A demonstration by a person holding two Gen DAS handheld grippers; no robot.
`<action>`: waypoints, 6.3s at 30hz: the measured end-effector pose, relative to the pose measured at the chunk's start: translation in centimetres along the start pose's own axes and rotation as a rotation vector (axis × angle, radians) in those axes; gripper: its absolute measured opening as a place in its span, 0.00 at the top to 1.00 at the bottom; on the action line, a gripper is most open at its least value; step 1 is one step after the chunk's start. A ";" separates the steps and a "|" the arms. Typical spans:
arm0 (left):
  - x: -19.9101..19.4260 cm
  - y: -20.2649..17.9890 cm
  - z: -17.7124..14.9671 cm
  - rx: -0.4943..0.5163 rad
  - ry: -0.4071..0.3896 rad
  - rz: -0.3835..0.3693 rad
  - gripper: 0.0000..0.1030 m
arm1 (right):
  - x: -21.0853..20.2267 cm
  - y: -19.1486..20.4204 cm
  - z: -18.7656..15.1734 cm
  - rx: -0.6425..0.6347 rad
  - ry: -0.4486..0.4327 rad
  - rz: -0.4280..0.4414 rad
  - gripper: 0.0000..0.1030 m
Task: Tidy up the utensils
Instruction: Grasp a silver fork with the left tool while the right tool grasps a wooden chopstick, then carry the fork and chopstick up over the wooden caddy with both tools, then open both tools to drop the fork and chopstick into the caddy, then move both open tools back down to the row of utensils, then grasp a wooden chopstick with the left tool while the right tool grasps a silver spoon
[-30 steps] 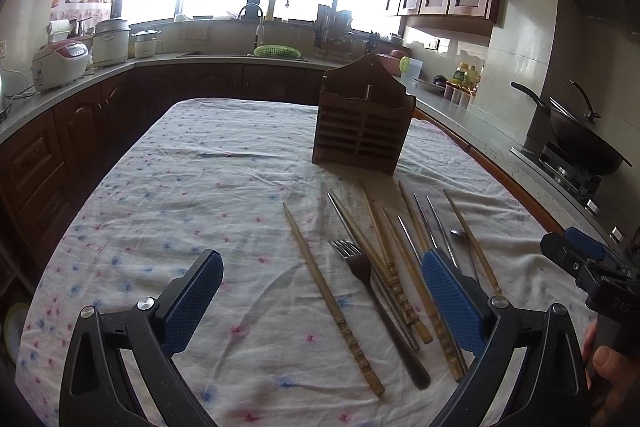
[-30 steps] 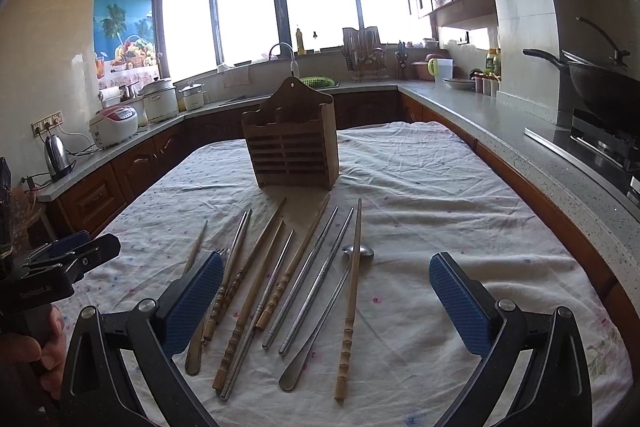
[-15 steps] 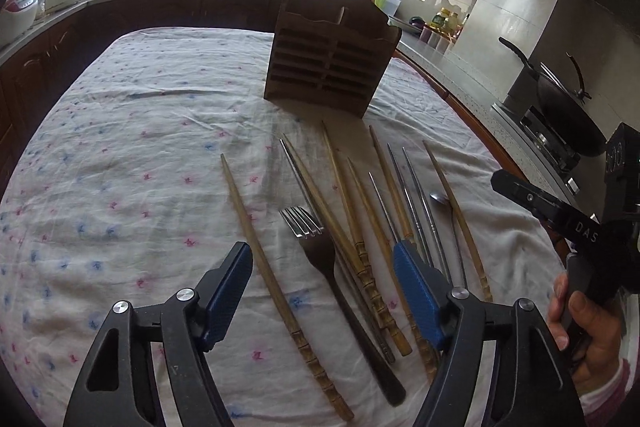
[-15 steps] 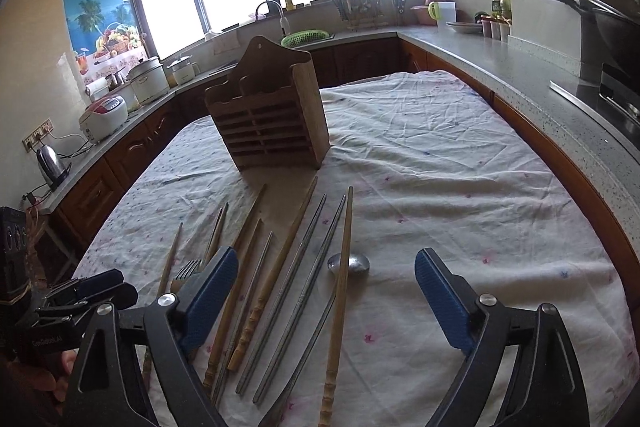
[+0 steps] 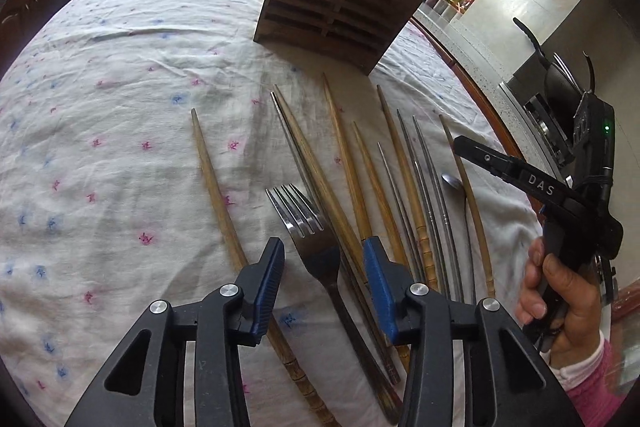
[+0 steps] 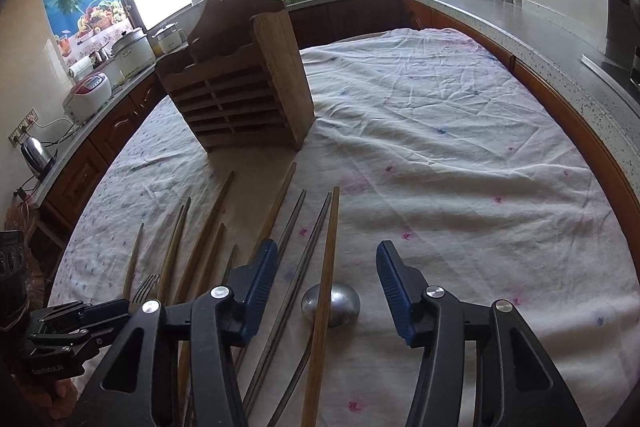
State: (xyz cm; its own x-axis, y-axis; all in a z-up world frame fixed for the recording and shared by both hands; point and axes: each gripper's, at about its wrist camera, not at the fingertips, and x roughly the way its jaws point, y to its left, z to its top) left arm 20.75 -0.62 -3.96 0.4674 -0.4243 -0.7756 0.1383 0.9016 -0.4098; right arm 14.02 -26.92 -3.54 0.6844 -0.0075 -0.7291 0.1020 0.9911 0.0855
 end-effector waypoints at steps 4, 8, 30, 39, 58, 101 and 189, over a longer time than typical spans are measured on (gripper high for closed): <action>0.6 0.5 0.6 -0.019 0.002 -0.021 0.66 | 2.0 -0.5 0.5 0.013 0.047 0.003 0.63; 1.1 1.1 0.9 -0.044 0.000 -0.060 0.81 | 3.0 -0.5 0.5 0.010 0.070 0.001 0.92; -12.5 1.1 1.4 -0.009 -0.339 -0.205 1.00 | -9.5 1.8 2.9 0.003 -0.204 0.120 0.94; -14.4 1.1 2.6 0.016 -0.405 -0.197 1.00 | -11.8 3.3 5.8 -0.023 -0.295 0.131 0.94; -13.2 1.0 14.8 0.053 -0.552 -0.219 1.00 | -11.8 4.7 15.0 0.012 -0.451 0.173 0.95; 3.7 2.7 24.2 -0.049 -0.443 -0.108 0.65 | 2.7 2.1 19.3 0.168 -0.366 0.130 0.39; 2.2 1.9 4.4 0.041 -0.078 0.214 0.93 | 0.0 1.4 -4.2 0.054 0.056 -0.034 0.93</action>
State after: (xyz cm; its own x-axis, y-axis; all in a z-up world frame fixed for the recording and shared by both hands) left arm 25.84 0.50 -4.34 0.5554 -0.2170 -0.8028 0.0634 0.9736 -0.2193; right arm 11.12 -24.99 -6.25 0.6385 -0.0317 -0.7690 0.1638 0.9819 0.0956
